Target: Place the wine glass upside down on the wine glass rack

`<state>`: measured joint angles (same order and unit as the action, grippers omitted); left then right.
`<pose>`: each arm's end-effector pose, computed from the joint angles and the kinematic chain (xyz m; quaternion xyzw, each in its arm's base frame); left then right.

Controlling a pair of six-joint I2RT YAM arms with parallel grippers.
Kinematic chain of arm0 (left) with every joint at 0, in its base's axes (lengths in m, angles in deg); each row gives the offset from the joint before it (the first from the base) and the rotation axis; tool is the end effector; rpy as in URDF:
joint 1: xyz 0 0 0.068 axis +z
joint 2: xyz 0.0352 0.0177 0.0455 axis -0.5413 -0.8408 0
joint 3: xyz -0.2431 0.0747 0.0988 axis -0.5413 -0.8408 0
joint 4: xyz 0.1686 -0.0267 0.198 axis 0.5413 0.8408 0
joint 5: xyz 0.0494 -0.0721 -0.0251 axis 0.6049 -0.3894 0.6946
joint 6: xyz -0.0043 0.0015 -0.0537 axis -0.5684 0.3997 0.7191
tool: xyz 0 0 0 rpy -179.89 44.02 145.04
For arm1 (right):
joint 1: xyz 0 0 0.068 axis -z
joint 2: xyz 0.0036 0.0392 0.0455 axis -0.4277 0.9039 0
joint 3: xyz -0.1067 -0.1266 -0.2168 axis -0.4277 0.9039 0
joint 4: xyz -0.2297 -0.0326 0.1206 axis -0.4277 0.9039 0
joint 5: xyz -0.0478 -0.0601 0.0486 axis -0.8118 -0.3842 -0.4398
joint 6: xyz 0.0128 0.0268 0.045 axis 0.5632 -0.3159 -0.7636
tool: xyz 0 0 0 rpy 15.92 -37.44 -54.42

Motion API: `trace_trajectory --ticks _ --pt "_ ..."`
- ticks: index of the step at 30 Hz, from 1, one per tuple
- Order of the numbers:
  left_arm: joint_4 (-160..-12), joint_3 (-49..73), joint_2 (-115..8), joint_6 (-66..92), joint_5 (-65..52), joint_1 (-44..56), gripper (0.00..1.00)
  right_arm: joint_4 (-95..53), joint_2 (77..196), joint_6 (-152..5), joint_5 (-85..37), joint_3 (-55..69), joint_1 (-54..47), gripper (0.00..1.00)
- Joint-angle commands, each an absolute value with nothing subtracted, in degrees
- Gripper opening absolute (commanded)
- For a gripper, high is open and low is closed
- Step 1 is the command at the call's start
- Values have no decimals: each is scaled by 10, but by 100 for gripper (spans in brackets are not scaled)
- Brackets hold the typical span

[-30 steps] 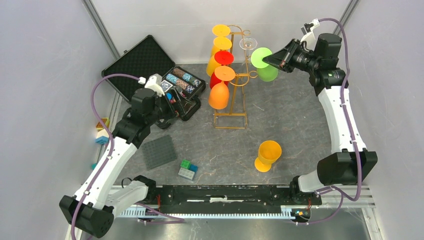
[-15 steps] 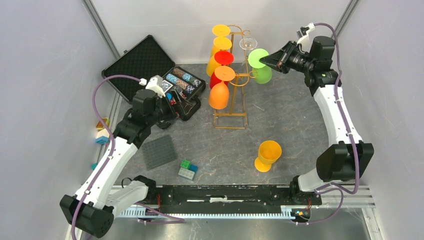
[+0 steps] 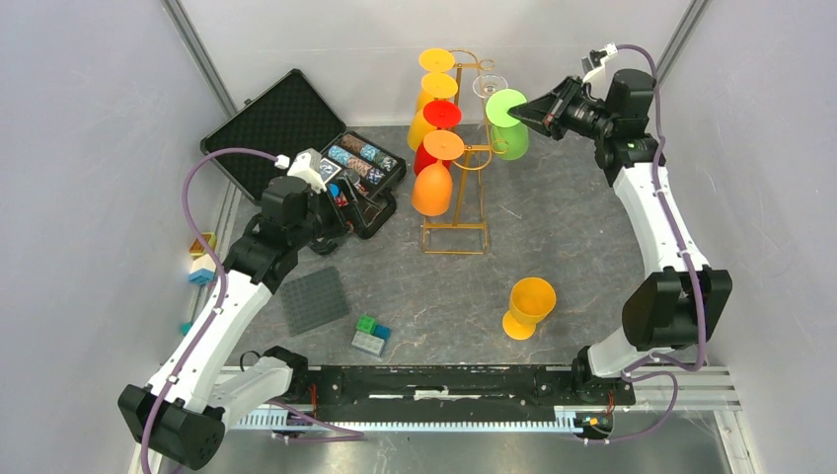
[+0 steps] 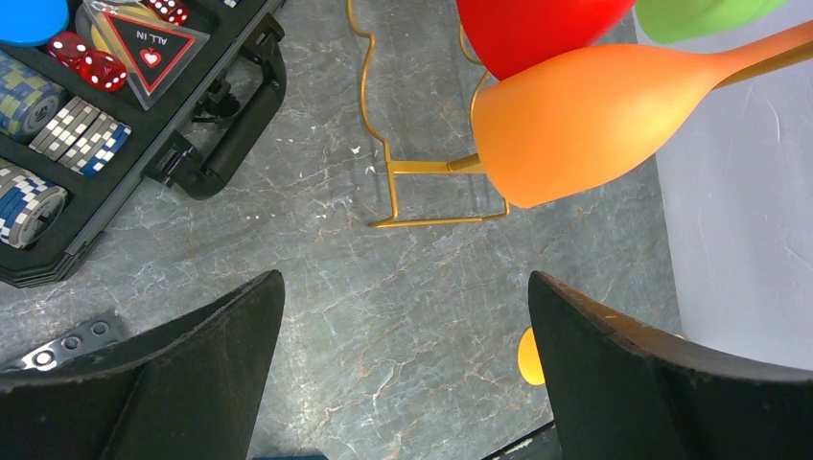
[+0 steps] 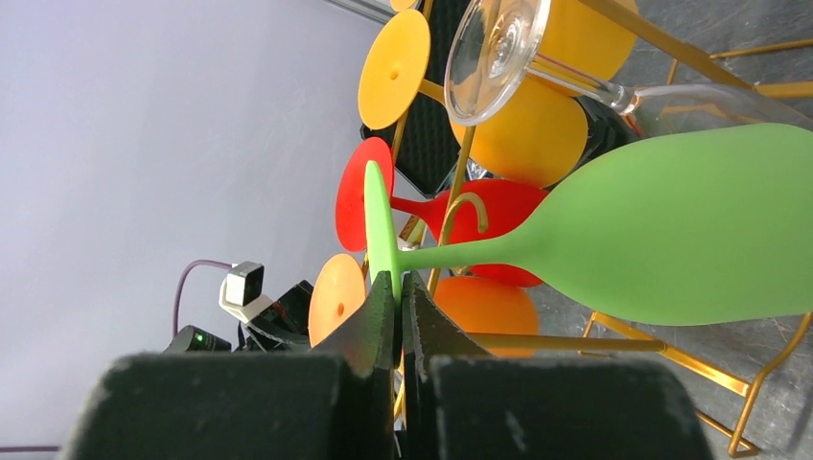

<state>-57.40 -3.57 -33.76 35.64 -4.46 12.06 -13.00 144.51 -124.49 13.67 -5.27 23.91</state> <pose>0.1989 -0.0792 0.3466 -0.0705 0.8441 -0.2836 0.4496 0.3600 0.0342 0.4134 0.1152 0.7406 0.5497 0.3688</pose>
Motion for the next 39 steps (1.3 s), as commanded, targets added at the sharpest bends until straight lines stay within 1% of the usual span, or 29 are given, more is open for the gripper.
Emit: trace_trajectory --ticks 1,11,20,25,28,31,35,38,39 --pt "-584 -37 -329 368 -40 122 100 -171 1451 -1259 138 -55 233 0" --pt "-583 -41 -329 368 -40 123 100 -187 1460 -1266 117 -46 220 1" --pt "-583 -46 -327 363 -37 122 100 -191 1469 -1265 117 -42 210 7" --pt "-585 -46 -329 361 -37 122 100 -180 1469 -1255 123 -42 208 16" --pt "-587 -45 -330 359 -37 122 100 -162 1468 -1241 122 -45 208 23" --pt "-587 -44 -331 358 -37 122 100 -113 1467 -1205 101 -72 206 36" --pt "-587 -44 -332 357 -39 122 100 -94 1470 -1193 104 -81 205 47" --pt "-587 -42 -333 355 -40 123 100 -81 1468 -1185 105 -81 205 58" --pt "-587 -42 -331 354 -40 122 100 -75 1469 -1183 105 -84 205 60"
